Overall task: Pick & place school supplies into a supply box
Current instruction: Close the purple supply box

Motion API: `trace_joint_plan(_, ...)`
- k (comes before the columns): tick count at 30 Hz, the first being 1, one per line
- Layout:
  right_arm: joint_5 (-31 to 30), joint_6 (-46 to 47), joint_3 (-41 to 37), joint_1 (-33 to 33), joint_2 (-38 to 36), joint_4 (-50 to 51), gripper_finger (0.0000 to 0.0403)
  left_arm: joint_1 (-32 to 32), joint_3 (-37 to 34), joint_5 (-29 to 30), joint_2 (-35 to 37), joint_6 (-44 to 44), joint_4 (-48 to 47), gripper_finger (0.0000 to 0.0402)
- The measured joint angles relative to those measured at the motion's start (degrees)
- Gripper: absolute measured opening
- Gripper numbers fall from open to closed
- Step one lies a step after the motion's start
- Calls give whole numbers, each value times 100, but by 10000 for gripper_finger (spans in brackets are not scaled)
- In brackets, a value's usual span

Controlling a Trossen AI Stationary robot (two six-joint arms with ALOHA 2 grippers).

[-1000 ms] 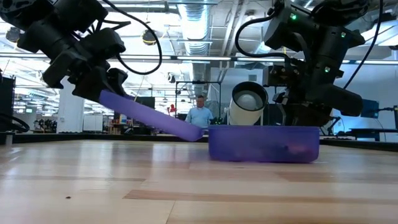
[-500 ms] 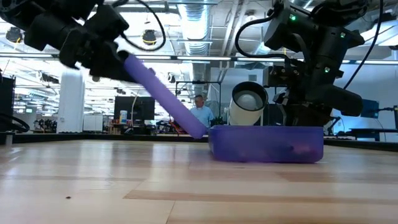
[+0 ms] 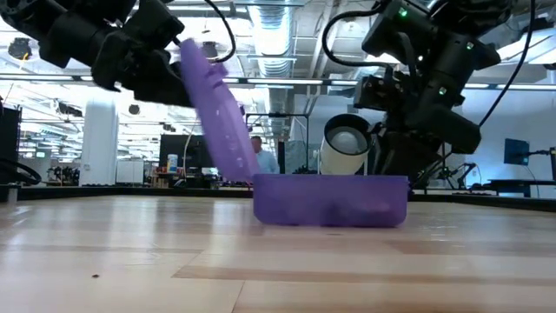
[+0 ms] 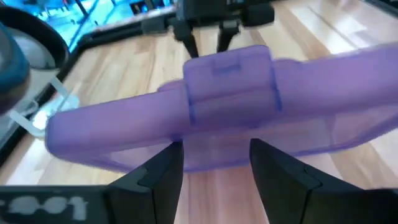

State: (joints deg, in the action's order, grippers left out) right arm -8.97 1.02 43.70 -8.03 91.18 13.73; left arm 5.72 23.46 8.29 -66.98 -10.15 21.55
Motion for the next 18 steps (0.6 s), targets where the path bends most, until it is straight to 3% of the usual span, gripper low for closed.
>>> trace_joint_plan(18,11,-9,-11,74,0,57,118,-2,31,-42,-17,61,260,176)
